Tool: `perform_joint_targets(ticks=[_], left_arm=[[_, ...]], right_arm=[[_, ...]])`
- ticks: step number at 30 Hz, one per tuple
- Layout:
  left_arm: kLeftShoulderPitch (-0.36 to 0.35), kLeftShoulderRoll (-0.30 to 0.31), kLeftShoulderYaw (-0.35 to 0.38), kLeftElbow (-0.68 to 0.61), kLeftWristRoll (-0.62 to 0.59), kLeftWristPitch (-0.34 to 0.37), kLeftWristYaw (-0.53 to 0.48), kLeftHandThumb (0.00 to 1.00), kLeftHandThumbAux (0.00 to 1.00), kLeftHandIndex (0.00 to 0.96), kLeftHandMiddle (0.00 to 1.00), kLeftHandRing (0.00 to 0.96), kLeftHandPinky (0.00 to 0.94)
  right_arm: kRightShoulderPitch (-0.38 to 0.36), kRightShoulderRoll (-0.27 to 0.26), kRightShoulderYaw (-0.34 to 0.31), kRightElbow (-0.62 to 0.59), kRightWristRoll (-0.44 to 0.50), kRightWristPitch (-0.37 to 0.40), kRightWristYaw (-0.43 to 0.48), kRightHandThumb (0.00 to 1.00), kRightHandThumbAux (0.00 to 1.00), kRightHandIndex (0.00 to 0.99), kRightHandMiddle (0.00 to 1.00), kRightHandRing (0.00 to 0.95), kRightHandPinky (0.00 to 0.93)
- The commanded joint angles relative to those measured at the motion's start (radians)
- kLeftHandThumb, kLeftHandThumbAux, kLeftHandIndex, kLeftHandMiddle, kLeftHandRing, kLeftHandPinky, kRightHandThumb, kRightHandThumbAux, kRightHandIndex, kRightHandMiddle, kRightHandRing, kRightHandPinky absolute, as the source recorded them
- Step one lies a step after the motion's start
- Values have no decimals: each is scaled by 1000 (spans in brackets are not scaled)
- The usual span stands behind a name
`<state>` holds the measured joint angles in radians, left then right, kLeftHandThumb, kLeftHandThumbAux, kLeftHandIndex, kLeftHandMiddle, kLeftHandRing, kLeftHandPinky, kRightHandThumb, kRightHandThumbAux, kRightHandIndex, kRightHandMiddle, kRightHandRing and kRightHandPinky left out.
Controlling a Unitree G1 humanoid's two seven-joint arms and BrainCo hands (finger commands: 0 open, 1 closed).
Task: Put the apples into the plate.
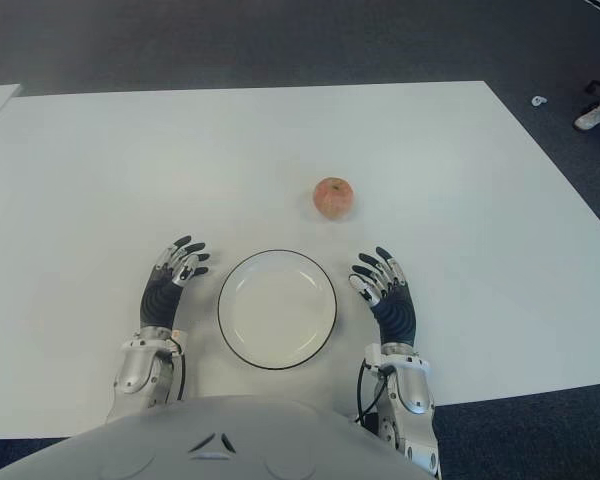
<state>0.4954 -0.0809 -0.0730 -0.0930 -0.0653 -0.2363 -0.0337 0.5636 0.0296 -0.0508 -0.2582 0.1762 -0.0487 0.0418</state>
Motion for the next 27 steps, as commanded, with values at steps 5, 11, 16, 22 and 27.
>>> perform_joint_targets(ticks=[5, 11, 16, 22, 27], left_arm=[[4, -20, -23, 12, 13, -2, 19, 358, 556, 201, 267, 314, 351], [-10, -21, -27, 19, 9, -4, 19, 355, 555, 196, 264, 317, 354], [-22, -20, -27, 32, 9, -11, 19, 350, 558, 193, 263, 321, 358], [-32, -25, -32, 46, 15, -18, 24, 345, 555, 191, 259, 317, 352], [-39, -30, -36, 59, 20, -29, 30, 343, 553, 197, 259, 315, 355]], right_arm=[[-69, -75, -69, 62, -275, -177, -148, 483, 684, 130, 234, 261, 278], [-149, -217, -103, 11, -737, -282, -373, 460, 621, 121, 198, 213, 204], [-239, -351, -89, 58, -973, -260, -497, 429, 556, 103, 157, 153, 106], [-398, -470, -30, 146, -1144, -173, -526, 422, 465, 76, 112, 82, 31], [-474, -525, 10, 173, -1200, -143, -466, 435, 401, 47, 70, 31, 7]])
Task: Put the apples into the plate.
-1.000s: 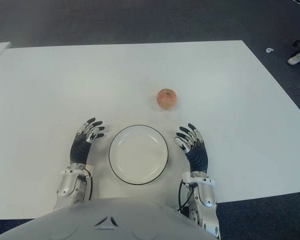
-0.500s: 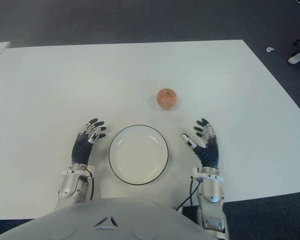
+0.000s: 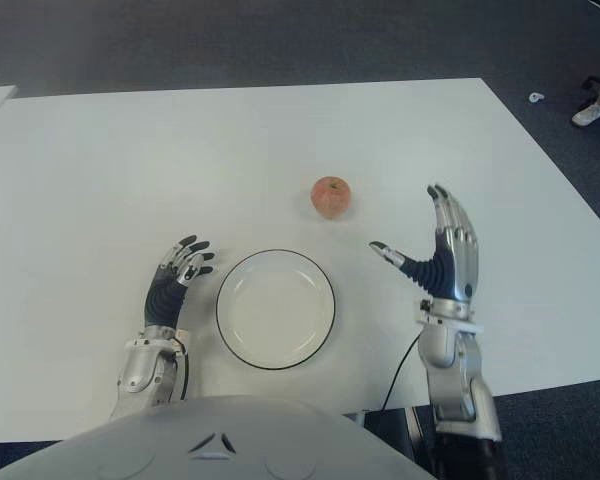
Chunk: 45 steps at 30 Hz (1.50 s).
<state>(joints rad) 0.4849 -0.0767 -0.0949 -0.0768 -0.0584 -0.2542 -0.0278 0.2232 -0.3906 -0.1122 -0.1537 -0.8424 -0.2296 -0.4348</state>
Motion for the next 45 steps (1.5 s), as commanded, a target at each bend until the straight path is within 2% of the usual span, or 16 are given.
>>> perform_joint_targets(ticks=[1, 3, 7, 10, 14, 19, 23, 29, 31, 34, 40, 45], left_arm=[[-29, -35, -14, 44, 13, -13, 25, 342, 553, 198, 259, 316, 355], [-31, -37, -17, 51, 13, -20, 28, 339, 552, 201, 259, 317, 356], [-32, -37, -20, 73, 11, -48, 34, 330, 548, 206, 258, 315, 350], [-33, -36, -19, 85, 9, -62, 39, 327, 544, 204, 255, 310, 345], [-36, -35, -17, 97, 7, -70, 44, 336, 533, 204, 258, 309, 348], [-41, -33, -15, 106, 8, -78, 51, 352, 532, 204, 261, 310, 351], [-45, -35, -13, 109, 7, -78, 55, 367, 537, 209, 261, 309, 350], [-54, -38, -16, 118, -5, -81, 52, 376, 540, 209, 258, 308, 350], [-54, -43, -21, 122, -10, -90, 49, 377, 541, 207, 258, 309, 351], [-52, -47, -26, 126, -11, -99, 49, 379, 544, 204, 260, 312, 352], [-41, -50, -34, 129, -4, -119, 51, 376, 544, 206, 259, 310, 349], [-17, -48, -34, 119, 4, -135, 59, 362, 544, 214, 259, 306, 346]], right_arm=[[-142, -109, 77, 74, -186, 43, 14, 437, 397, 45, 67, 28, 6], [-171, -126, 94, 90, -201, 57, 33, 438, 382, 38, 57, 18, 3], [-278, -178, 150, 146, -250, 95, 115, 424, 350, 21, 32, 5, 0], [-345, -201, 186, 214, -271, 104, 120, 401, 325, 7, 17, 1, 0], [-407, -217, 225, 294, -277, 109, 107, 381, 291, 1, 3, 0, 0], [-459, -231, 266, 335, -279, 123, 117, 366, 249, 0, 0, 0, 0], [-555, -232, 323, 391, -301, 137, 157, 334, 209, 0, 0, 0, 0], [-723, -211, 407, 560, -305, 121, 179, 305, 177, 0, 0, 0, 0], [-850, -182, 450, 752, -286, 73, 180, 299, 176, 0, 0, 0, 0], [-953, -157, 482, 937, -255, 19, 175, 293, 191, 0, 0, 0, 0], [-1031, -129, 501, 1145, -202, -59, 163, 300, 208, 0, 0, 0, 0], [-1033, -89, 513, 1271, -169, -102, 110, 317, 207, 0, 0, 0, 0]])
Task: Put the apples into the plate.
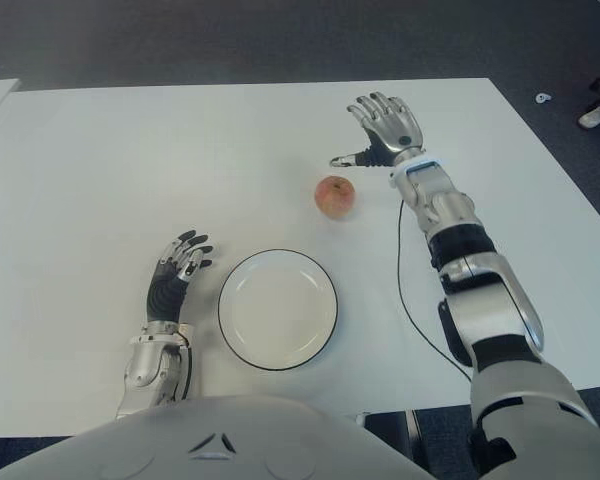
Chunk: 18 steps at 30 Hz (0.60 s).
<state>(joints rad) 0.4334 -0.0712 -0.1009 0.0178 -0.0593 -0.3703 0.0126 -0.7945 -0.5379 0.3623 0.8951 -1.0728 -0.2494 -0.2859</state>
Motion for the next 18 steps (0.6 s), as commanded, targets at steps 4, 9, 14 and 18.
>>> perform_joint_targets(ticks=[4, 9, 14, 18], left_arm=[[42, -52, -27, 22, 3, -25, 19, 359, 541, 214, 257, 304, 344], [51, -45, -26, 16, -9, -25, 16, 358, 535, 214, 258, 305, 345], [50, -46, -28, 16, -11, -28, 20, 375, 538, 228, 262, 308, 349], [50, -47, -30, 13, -13, -26, 22, 395, 541, 233, 265, 311, 354]], right_arm=[[-32, 69, 59, 268, 80, -103, -65, 323, 203, 0, 0, 0, 0], [-36, 95, 101, 308, 93, -101, -127, 317, 185, 0, 0, 0, 0], [-34, 112, 138, 332, 108, -90, -167, 305, 161, 0, 0, 0, 0], [-39, 117, 163, 340, 117, -90, -172, 301, 142, 0, 0, 0, 0]])
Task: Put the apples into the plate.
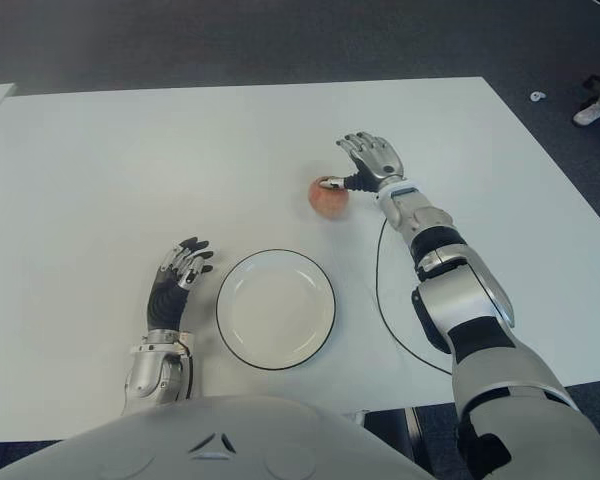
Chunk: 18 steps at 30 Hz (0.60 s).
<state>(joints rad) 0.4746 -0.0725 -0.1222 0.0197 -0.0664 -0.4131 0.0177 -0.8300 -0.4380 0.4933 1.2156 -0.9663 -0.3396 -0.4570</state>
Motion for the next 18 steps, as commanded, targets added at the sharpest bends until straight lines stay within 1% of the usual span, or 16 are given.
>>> perform_joint_targets(ticks=[1, 5, 10, 18], left_arm=[[9, -46, -10, 11, -6, 17, 17, 399, 540, 232, 265, 312, 355], [8, -46, -12, 11, -9, 18, 18, 402, 537, 226, 263, 314, 356], [11, -46, -17, 4, -17, 32, 17, 399, 533, 225, 260, 310, 350], [19, -41, -22, -14, -16, 45, 19, 393, 531, 223, 254, 301, 343]], right_arm=[[-4, 18, 38, 20, 13, 0, -1, 301, 136, 0, 0, 0, 0], [-1, 19, 58, 18, 23, 0, 7, 304, 126, 0, 0, 0, 0], [22, 18, 80, 14, 34, -2, 5, 314, 118, 0, 0, 0, 0], [53, 24, 99, 8, 57, -3, -4, 322, 118, 0, 0, 0, 0]])
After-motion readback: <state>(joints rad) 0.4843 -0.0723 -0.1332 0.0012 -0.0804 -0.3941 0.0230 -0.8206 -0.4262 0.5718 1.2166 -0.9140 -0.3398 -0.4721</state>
